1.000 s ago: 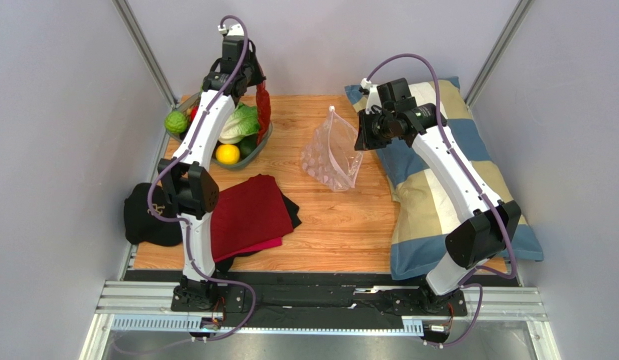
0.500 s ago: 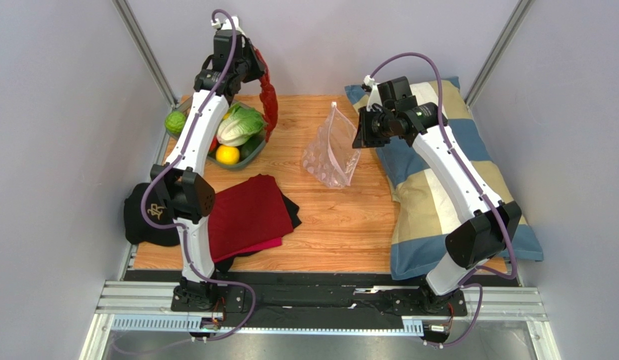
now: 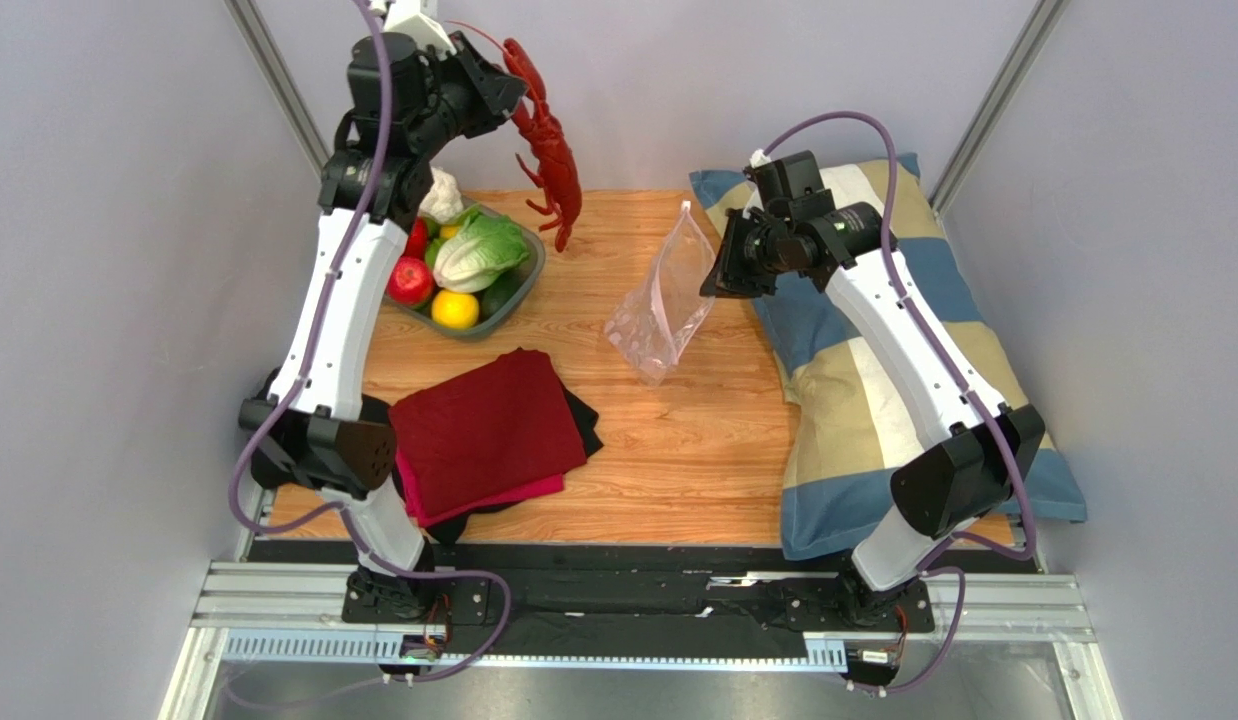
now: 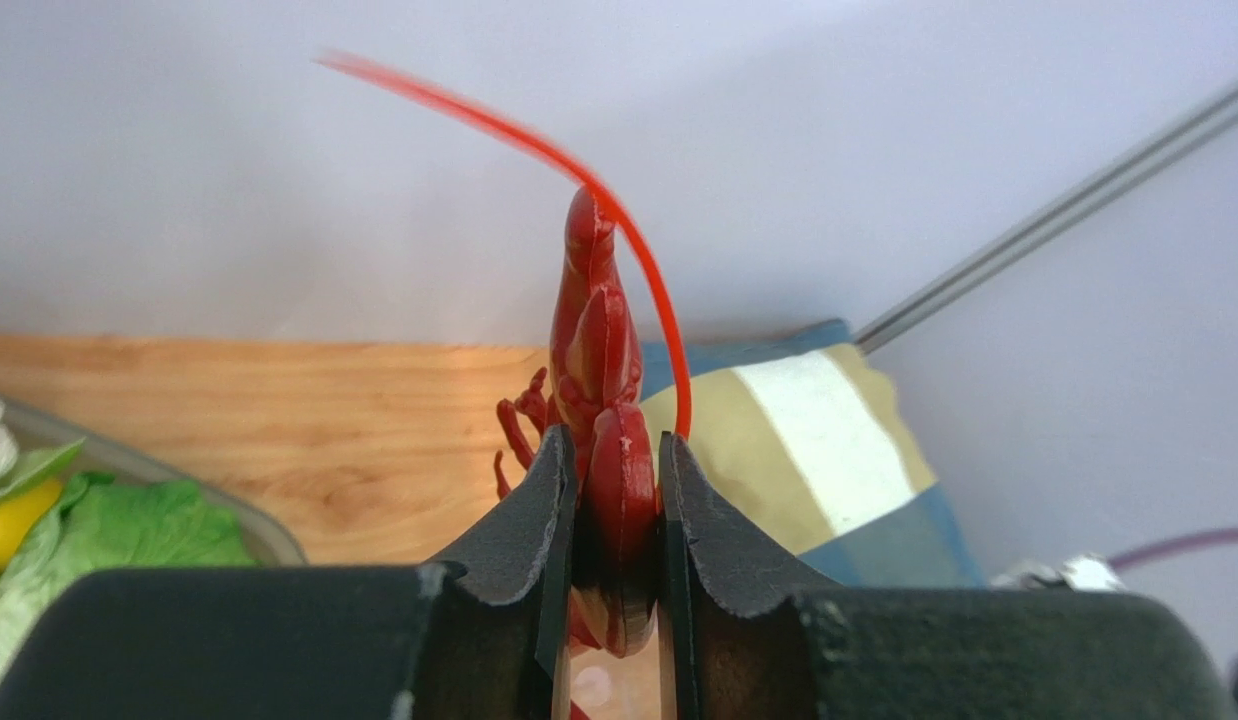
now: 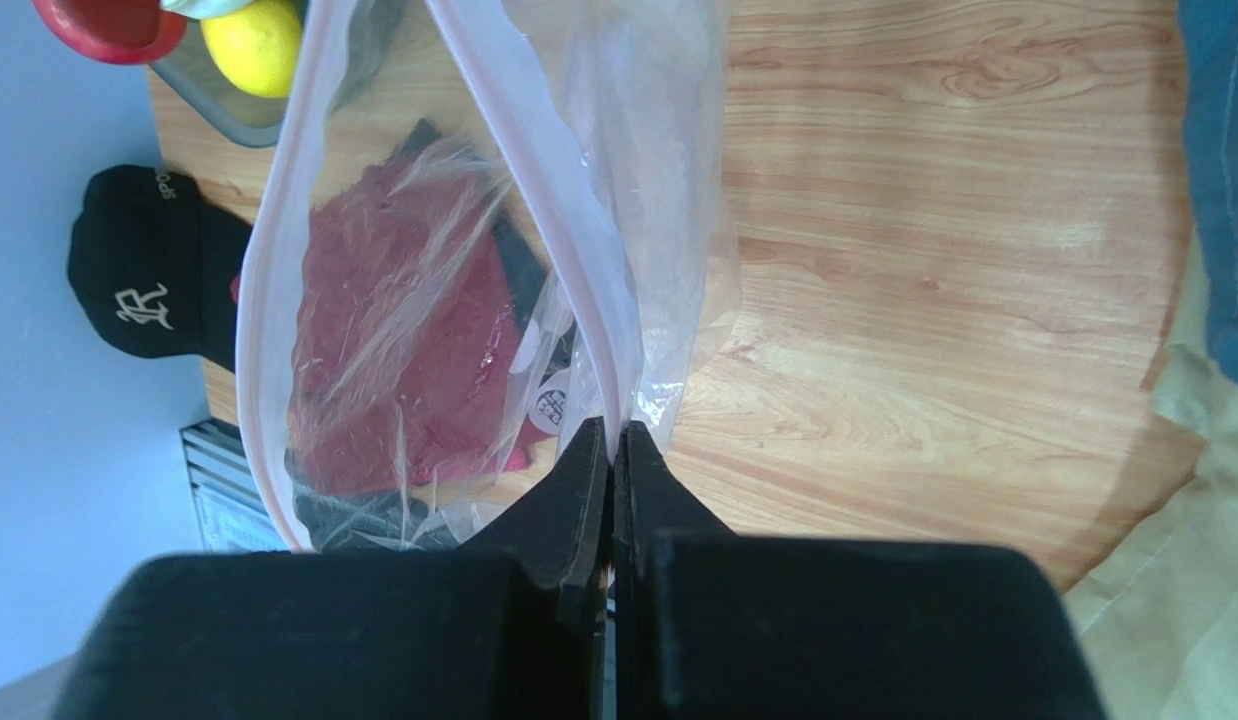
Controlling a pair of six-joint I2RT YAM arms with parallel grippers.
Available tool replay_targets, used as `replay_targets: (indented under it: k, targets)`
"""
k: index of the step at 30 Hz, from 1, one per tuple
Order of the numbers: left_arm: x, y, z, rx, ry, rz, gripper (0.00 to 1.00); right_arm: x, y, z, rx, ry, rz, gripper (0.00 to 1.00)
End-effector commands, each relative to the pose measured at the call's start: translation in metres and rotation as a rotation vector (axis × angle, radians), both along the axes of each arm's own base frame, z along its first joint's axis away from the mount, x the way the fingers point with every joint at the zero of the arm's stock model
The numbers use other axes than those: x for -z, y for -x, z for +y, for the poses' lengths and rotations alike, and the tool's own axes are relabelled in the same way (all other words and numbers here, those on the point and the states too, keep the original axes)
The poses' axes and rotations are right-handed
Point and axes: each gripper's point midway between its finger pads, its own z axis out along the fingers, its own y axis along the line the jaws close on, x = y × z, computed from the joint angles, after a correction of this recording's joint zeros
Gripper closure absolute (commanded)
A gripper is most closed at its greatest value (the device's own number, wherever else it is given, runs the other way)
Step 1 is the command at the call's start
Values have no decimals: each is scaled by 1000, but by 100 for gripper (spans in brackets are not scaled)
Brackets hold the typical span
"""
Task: Place the food in the zip-top bag and seal the zipper
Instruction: Pick up the fake lobster from the bin, then place the fake lobster in the zipper food storage bag.
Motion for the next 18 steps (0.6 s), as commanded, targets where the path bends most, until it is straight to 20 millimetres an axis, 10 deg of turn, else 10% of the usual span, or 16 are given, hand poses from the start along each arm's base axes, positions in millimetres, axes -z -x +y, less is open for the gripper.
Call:
replay_targets:
  k: [1,18]
  targets:
    - [-70,44,-10,114,84,-201,100,-29,4,14,78,-68,-21,100]
    - [-71,91,-38,240,191,-139,100,1,-43,68,120,-118,55,100]
